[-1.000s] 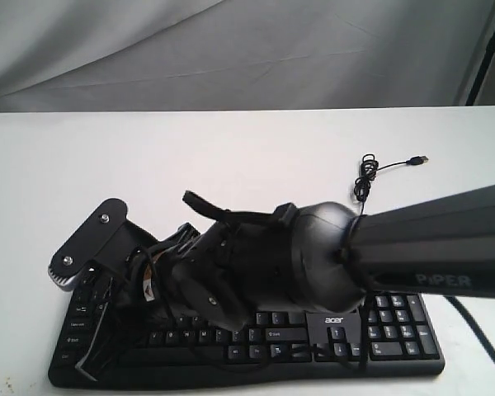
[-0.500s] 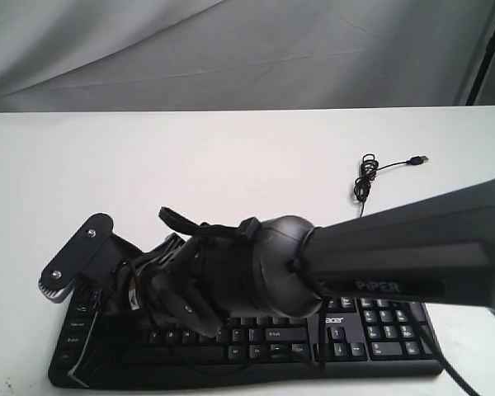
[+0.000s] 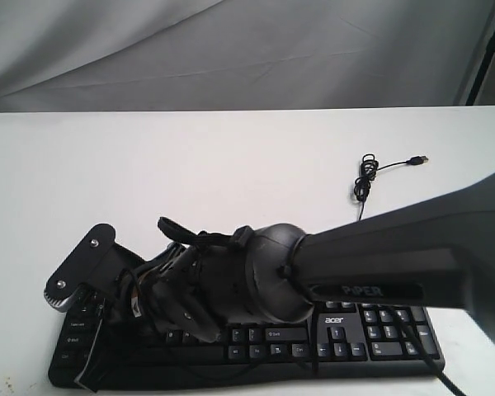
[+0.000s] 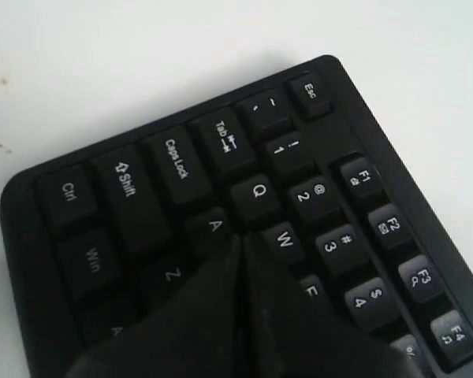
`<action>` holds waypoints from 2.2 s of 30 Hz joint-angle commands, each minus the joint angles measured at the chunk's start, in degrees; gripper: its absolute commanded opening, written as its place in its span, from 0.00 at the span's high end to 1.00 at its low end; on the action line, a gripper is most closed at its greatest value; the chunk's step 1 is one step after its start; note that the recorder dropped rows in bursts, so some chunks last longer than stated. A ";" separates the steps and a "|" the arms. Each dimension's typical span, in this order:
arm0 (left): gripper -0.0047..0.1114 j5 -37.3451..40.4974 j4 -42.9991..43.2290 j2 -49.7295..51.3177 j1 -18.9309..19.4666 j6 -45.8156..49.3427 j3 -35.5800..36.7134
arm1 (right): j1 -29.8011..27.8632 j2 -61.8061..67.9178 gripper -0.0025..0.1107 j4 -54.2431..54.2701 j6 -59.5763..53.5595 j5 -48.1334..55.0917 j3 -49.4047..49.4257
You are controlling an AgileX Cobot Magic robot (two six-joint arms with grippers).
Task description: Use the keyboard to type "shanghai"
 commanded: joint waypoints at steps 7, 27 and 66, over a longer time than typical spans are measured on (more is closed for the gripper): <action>0.96 -0.16 0.04 -0.20 -0.20 -0.16 0.25 | -0.17 0.93 0.98 -0.86 -0.55 -0.72 -0.30; 0.96 -0.16 0.04 -0.20 -0.20 -0.16 0.25 | -4.31 -11.26 0.98 -2.18 -0.09 -3.70 12.63; 0.96 -0.16 0.04 -0.20 -0.20 -0.16 0.25 | -5.55 -9.90 0.98 -1.35 -0.11 -6.19 16.78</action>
